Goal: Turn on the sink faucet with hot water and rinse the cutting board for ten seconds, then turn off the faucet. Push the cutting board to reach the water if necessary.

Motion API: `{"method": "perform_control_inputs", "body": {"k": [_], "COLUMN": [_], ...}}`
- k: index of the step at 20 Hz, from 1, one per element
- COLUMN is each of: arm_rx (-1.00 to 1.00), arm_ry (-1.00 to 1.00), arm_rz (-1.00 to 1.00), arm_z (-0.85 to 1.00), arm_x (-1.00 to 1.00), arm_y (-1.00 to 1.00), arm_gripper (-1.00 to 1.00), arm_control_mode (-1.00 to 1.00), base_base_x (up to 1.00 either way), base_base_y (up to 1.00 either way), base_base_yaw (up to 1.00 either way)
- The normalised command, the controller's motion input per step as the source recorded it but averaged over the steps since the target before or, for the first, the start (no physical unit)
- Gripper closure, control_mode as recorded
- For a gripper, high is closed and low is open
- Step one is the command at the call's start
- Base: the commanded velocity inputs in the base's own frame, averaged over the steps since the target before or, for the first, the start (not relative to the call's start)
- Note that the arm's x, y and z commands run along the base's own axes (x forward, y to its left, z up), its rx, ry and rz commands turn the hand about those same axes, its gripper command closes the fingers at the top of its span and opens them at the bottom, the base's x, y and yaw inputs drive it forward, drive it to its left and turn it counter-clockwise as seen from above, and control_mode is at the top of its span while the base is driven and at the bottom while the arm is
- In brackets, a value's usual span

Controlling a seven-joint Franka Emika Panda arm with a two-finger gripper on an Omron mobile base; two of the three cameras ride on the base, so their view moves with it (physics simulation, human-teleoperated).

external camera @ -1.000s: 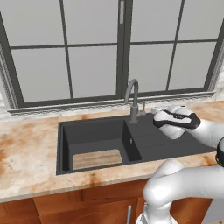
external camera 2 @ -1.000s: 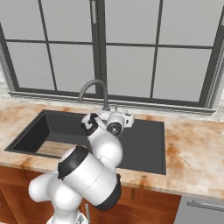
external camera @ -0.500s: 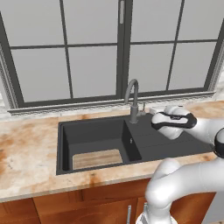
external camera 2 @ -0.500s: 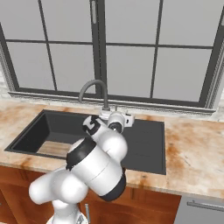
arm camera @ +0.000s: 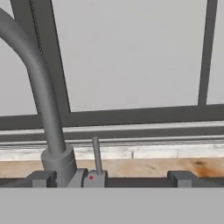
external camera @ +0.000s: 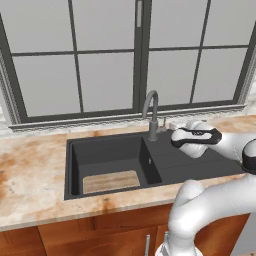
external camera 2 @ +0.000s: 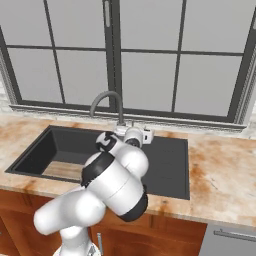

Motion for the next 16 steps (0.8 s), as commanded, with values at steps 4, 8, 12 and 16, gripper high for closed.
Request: {"method": "perform_control_inputs", "body": {"k": [4,8,12,16], "arm_rx": [0.0,0.0,0.0,0.0], "arm_ry": [0.0,0.0,0.0,0.0], "arm_rz": [0.0,0.0,0.0,0.0], "arm_z": [-0.09,-0.13,-0.15,-0.12], "arm_x": [0.25,0.24,0.19,0.17], "arm_y": [0.0,0.0,0.0,0.01], "arm_gripper": [-1.0,-1.0,-1.0,-1.0], "arm_control_mode": [-1.0,-1.0,-1.0,-1.0], "base_base_x": [0.0,0.0,0.0,0.0], "base_base_y": [0.0,0.0,0.0,0.0], "base_base_yaw": [0.0,0.0,0.0,0.0]}}
